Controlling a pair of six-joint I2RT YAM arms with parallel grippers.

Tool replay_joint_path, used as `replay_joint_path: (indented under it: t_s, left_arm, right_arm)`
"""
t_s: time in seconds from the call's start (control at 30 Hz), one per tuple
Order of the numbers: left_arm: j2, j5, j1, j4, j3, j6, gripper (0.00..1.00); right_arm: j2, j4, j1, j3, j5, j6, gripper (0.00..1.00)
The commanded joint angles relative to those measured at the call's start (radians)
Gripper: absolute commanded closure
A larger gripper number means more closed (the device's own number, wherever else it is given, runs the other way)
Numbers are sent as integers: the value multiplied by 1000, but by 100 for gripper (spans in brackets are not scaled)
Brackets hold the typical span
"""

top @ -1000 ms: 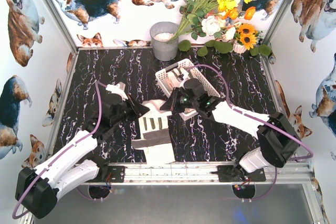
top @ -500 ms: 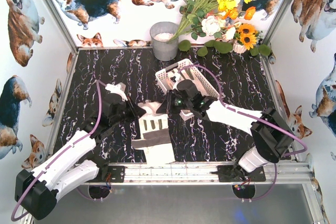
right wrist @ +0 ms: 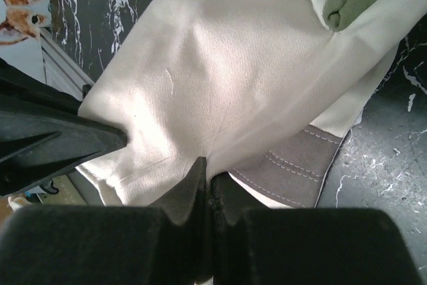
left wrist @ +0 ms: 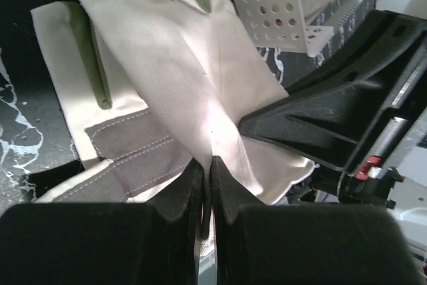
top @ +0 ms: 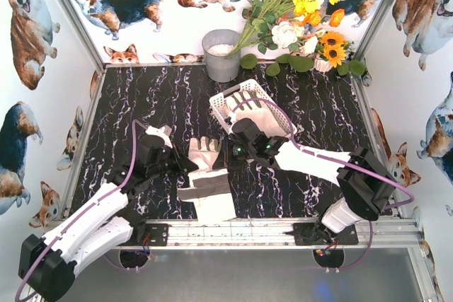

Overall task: Put the gloves into the storage basket
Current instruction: Pair the glove with the glove.

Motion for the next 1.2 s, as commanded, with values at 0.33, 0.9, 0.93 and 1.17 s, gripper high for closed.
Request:
replay_joint_path:
  t_s: [0.33,0.9,0.93,1.17]
  left_arm:
    - [-93,155,-2,-125,-27,-1,100]
    - [-55,221,1,70,-166,-143,57]
    - [-43,206,3,70,-168,-137,57]
    - [-2,125,35,58,-163,-102,56]
  right_arm:
    - [-86,-153,39,23,-54,-92,100]
    - [-53,-118,48,-45,-133,-61,100]
    - [-54,-118,48,-49,-134,-61,100]
    - [-41,-114,50,-67,-142,-62,100]
